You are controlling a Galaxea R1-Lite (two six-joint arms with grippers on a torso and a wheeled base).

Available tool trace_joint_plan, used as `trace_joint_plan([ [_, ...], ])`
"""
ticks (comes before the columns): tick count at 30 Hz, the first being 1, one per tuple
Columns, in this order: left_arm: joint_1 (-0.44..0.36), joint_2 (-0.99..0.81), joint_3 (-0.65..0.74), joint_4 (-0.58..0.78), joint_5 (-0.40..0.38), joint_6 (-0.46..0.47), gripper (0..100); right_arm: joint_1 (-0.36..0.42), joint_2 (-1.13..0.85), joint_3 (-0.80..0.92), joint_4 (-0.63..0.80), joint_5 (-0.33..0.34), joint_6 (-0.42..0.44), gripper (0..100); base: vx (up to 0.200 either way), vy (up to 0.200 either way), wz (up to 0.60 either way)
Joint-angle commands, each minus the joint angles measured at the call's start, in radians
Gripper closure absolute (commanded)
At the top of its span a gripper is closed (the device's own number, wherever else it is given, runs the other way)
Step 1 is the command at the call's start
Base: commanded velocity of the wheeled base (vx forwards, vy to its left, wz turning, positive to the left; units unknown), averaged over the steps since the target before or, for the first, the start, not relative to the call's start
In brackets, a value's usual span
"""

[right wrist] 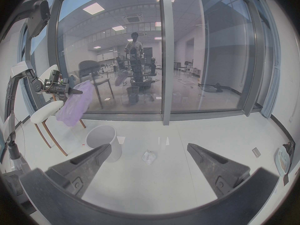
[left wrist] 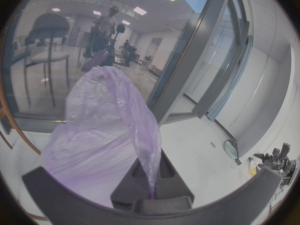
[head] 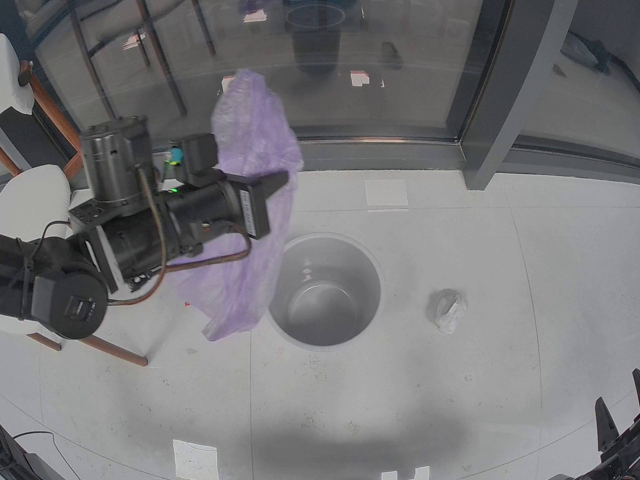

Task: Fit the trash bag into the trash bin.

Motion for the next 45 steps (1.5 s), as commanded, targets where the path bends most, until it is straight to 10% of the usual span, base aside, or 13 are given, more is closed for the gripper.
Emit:
trace_joint_plan([
  [1,-0.048,0.095,-0.037,0.010,0.014,-0.009,100,0.008,0.007,0.015,0.003,0.001,0.001,0,0.000,0.000,0.00],
  [45,-0.276,0.083,-0.131,0.200,0.135,-0.023,100,0.005,0.007,0.015,0.003,-0.001,0.008,0,0.000,0.000,0.00],
])
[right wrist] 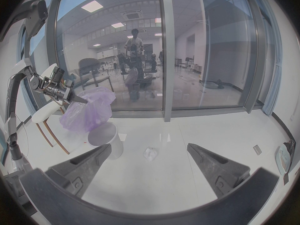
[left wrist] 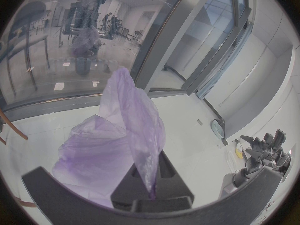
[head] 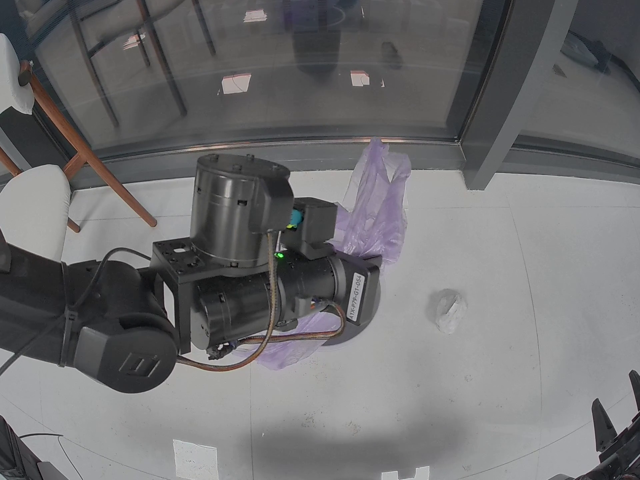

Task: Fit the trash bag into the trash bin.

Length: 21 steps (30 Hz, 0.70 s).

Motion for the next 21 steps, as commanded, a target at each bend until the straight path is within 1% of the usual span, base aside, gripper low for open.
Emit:
trace_joint_plan([
  [1,-0.055,0.039,-0.086,0.004,0.007,-0.029,100,-0.005,-0.031,0.015,0.000,-0.001,0.000,0,0.000,0.000,0.00],
  [3,-0.079,0.054,-0.097,0.012,0.018,-0.040,100,-0.005,-0.031,0.015,0.000,0.001,0.000,0,0.000,0.000,0.00],
  [6,-0.145,0.060,-0.092,0.016,0.055,-0.044,100,-0.004,-0.031,0.015,0.000,0.001,0.000,0,0.000,0.000,0.00],
  [8,-0.179,0.060,-0.085,0.018,0.063,-0.047,100,-0.004,-0.031,0.015,0.000,-0.001,0.000,0,0.000,0.000,0.00],
  [13,-0.184,0.063,-0.059,0.019,0.067,-0.041,100,-0.007,-0.037,0.015,0.000,-0.004,0.003,0,0.000,0.000,0.00],
  [15,-0.173,0.063,-0.050,0.019,0.070,-0.032,100,-0.007,-0.037,0.015,0.000,-0.007,0.008,0,0.000,0.000,0.00],
  [17,-0.099,0.067,-0.028,0.018,0.084,0.009,100,-0.007,-0.037,0.015,0.000,-0.007,0.006,0,0.000,0.000,0.00],
  [18,-0.050,0.070,-0.016,0.012,0.084,0.052,100,-0.007,-0.037,0.015,0.002,-0.008,0.006,0,0.000,0.000,0.00],
  [21,0.034,0.099,-0.007,0.003,0.078,0.164,100,-0.007,-0.037,0.016,-0.003,-0.008,0.005,0,0.000,0.000,0.00],
])
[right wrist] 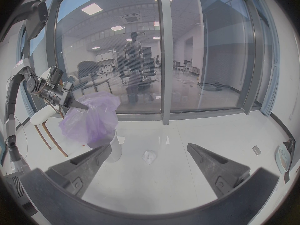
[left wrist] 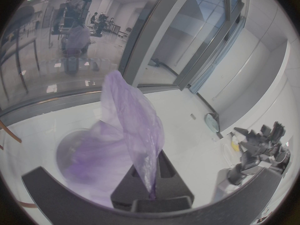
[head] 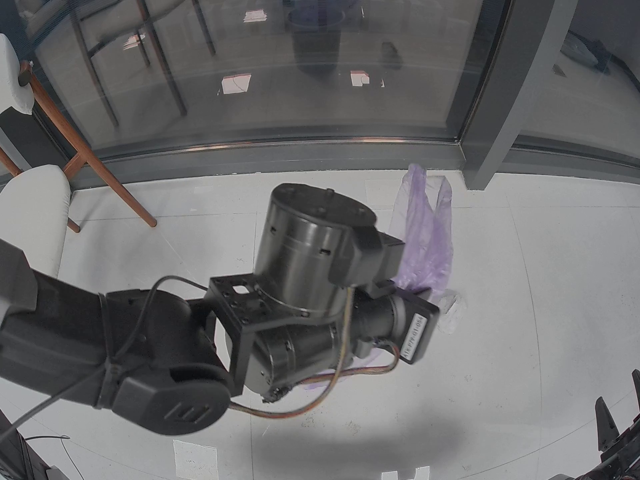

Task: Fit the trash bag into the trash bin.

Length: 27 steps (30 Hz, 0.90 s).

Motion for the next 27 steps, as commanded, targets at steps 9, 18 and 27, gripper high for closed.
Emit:
trace_joint_plan([
  [9,0.210,0.117,0.006,-0.213,-0.039,0.508,100,0.232,0.342,-0.231,-0.139,-0.002,0.081,0,0.000,0.000,0.00],
  [18,0.138,0.127,0.079,-0.301,-0.156,1.021,100,0.430,0.867,-0.501,-0.124,0.022,0.540,0,0.000,0.000,0.00],
  [27,0.060,0.127,0.351,-0.417,-0.151,1.240,100,0.522,1.323,-0.797,-0.119,0.076,0.629,0,0.000,0.000,0.00],
])
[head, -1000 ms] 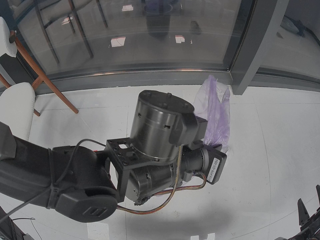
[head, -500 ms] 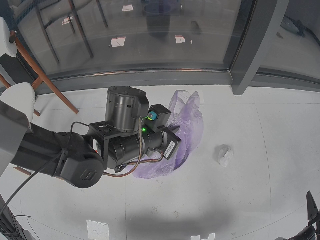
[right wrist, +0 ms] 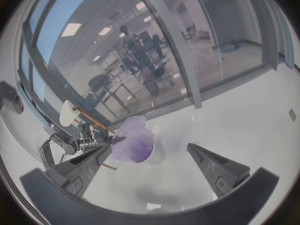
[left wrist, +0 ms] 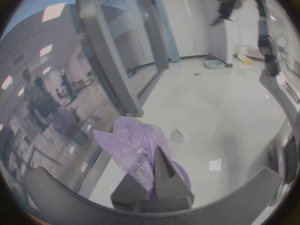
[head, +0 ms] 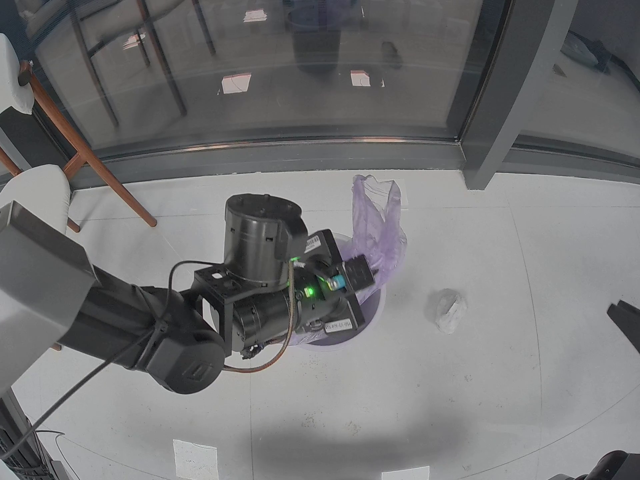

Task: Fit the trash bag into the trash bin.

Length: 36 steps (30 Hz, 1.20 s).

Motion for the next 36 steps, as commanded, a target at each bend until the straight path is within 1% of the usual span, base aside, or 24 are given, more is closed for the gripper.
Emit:
trace_joint_plan([
  [1,-0.081,0.023,0.282,-0.216,0.012,0.245,100,0.199,0.644,-0.378,-0.002,0.039,0.223,0,0.000,0.000,0.00],
  [3,-0.083,0.026,0.340,-0.348,0.072,0.204,100,0.210,0.716,-0.412,-0.004,0.041,0.254,0,0.000,0.000,0.00],
  [5,-0.083,0.028,0.389,-0.438,0.104,0.155,100,0.219,0.792,-0.446,-0.007,0.044,0.280,0,0.000,0.000,0.00],
  [7,-0.083,0.029,0.409,-0.469,0.114,0.129,100,0.223,0.833,-0.470,-0.010,0.044,0.299,0,0.000,0.000,0.00],
  [8,-0.080,0.038,0.429,-0.495,0.117,0.104,100,0.225,0.903,-0.518,-0.013,0.042,0.343,0,0.000,0.000,0.00],
  [11,-0.077,0.037,0.429,-0.498,0.117,0.100,100,0.225,0.999,-0.604,-0.007,0.036,0.406,0,0.000,0.000,0.00],
  [13,-0.075,0.034,0.426,-0.493,0.118,0.097,100,0.220,1.054,-0.654,-0.005,0.033,0.424,0,0.000,0.000,0.00],
  [19,-0.077,0.038,0.420,-0.496,0.127,0.077,100,0.216,1.147,-0.710,-0.011,0.030,0.427,0,0.000,0.000,0.00],
  [22,-0.074,0.038,0.418,-0.495,0.130,0.072,100,0.206,1.186,-0.723,-0.019,0.011,0.426,0,0.000,0.000,0.00],
  [26,-0.055,0.037,0.420,-0.493,0.130,0.072,100,0.185,1.187,-0.725,-0.019,-0.010,0.426,0,0.000,0.000,0.00],
  [33,-0.038,0.035,0.415,-0.492,0.130,0.071,100,0.196,1.192,-0.723,-0.008,-0.018,0.426,0,0.000,0.000,0.00],
  [36,-0.037,0.037,0.411,-0.495,0.130,0.071,100,0.203,1.195,-0.722,-0.008,-0.036,0.426,0,0.000,0.000,0.00],
])
